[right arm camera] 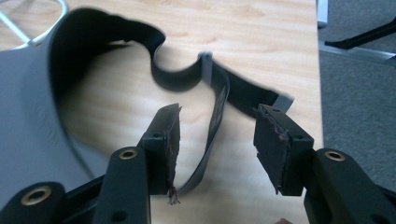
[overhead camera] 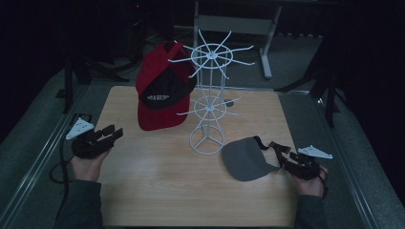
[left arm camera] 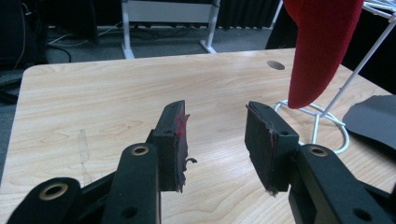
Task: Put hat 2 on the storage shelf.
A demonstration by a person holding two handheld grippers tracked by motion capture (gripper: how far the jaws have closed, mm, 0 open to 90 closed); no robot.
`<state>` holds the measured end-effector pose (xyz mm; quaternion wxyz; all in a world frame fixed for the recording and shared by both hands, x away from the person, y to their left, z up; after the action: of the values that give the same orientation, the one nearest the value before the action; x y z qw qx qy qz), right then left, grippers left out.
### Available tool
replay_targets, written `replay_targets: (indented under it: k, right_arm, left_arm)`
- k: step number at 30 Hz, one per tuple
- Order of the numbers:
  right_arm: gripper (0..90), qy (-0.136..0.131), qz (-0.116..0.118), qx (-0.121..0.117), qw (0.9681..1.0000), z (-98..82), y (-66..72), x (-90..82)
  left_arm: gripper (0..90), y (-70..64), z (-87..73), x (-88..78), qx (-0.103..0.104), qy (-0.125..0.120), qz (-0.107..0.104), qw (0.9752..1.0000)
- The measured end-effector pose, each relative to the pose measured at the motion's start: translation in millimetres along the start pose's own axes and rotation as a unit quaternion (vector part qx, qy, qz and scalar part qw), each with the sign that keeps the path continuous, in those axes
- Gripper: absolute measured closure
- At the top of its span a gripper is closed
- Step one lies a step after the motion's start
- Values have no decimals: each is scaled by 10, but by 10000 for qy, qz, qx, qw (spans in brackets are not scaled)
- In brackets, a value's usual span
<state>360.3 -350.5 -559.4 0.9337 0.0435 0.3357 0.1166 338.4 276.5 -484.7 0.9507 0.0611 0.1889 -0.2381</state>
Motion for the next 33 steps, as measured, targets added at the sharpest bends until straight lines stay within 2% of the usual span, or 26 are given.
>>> replay_targets:
  k: [6, 21, 28, 33]
  right_arm:
    - [518, 67, -48, -61, 9999, 160, -48, 128]
    - [523, 521, 10, -366, 9980, 330, -84, 441]
    - [525, 946, 2, -595, 9937, 380, -89, 590]
    - [553, 1236, -20, -796, 9891, 403, -70, 649]
  left_arm:
    - [591, 6, -59, 6, -23, 65, 60, 10000]
    - [591, -45, -180, 52, -16, 220, 56, 9997]
    - [590, -63, -243, 79, -32, 284, 25, 9996]
    - [590, -73, -264, 88, -37, 310, 8, 9995]
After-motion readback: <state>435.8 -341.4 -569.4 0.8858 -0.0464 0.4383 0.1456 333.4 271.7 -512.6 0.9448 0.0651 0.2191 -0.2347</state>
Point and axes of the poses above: each handheld gripper's, and its own axes: x roughly forward along the jaws, z roughly out of its top, y roughly to its left, the point moved 5 cm from there along x, roughly forward along the jaws, and after that the axes turned 12 degrees about x, right-handed, at the moved point
